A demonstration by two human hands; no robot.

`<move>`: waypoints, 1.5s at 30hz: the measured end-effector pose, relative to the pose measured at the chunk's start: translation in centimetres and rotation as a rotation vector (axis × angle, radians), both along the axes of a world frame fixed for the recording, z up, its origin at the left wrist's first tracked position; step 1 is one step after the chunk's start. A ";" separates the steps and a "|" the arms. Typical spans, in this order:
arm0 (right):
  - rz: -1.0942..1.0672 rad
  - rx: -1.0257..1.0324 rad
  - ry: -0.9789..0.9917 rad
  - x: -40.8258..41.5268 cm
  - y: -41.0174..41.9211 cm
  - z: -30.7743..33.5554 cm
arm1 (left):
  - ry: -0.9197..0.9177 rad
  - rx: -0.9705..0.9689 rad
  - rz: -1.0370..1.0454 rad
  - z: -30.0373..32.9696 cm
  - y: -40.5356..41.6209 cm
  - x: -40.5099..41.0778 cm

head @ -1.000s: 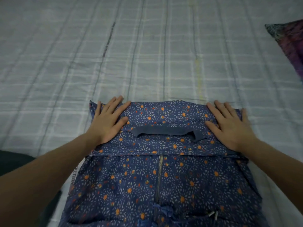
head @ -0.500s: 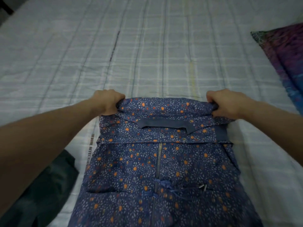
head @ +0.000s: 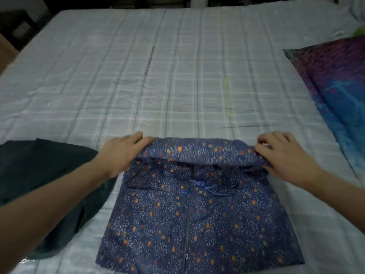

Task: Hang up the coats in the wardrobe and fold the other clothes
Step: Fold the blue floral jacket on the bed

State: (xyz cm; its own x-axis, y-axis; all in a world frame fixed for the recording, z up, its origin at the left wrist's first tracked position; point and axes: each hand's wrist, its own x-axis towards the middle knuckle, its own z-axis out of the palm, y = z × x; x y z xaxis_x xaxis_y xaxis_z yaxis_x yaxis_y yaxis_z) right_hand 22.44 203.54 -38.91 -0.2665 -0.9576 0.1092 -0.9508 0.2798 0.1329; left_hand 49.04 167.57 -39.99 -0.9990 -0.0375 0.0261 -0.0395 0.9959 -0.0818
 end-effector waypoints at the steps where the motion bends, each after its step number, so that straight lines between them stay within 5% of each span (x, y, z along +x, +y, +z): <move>1: 0.021 -0.007 0.002 1.4 0.9 -1.0 | 0.002 -0.020 -0.024 -0.7 0.8 1.4; 5: 0.047 0.049 -0.004 6.1 4.1 -5.5 | -0.066 -0.067 -0.093 -4.5 3.5 6.1; 11: 0.003 0.343 -0.227 9.5 7.2 -8.8 | -0.597 0.064 0.064 -7.6 7.3 8.3; 18: -0.212 -0.068 -0.213 9.4 1.2 -6.4 | 0.074 0.281 0.121 -7.2 6.0 3.8; 27: -0.674 0.189 -0.394 6.0 5.0 -13.8 | -0.069 0.433 0.706 -14.9 4.8 3.1; 34: -0.674 0.238 -0.371 3.3 3.5 -12.0 | -0.255 0.469 0.563 -13.6 1.7 2.1; 36: -0.533 0.231 -0.410 1.2 2.0 -10.4 | -0.300 0.367 0.441 -12.1 0.3 1.4; 38: -0.451 0.427 -0.501 -0.4 -0.4 -9.1 | -0.383 0.269 0.312 -10.8 -0.5 0.0; 41: -0.408 0.709 -0.373 -1.0 -3.5 -7.1 | -0.560 0.158 0.262 -8.4 -0.1 -2.9; 45: -0.298 0.555 -0.293 -1.6 -3.2 -3.7 | -0.436 -0.053 0.178 -4.2 0.9 -5.1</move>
State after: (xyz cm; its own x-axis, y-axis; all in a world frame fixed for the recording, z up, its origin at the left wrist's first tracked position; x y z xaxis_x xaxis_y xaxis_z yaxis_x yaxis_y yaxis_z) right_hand 20.85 200.33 -42.62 -0.4702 -0.7329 -0.4917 -0.8628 0.4991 0.0812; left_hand 43.96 168.42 -44.15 -0.8955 -0.2189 -0.3875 -0.1597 0.9707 -0.1795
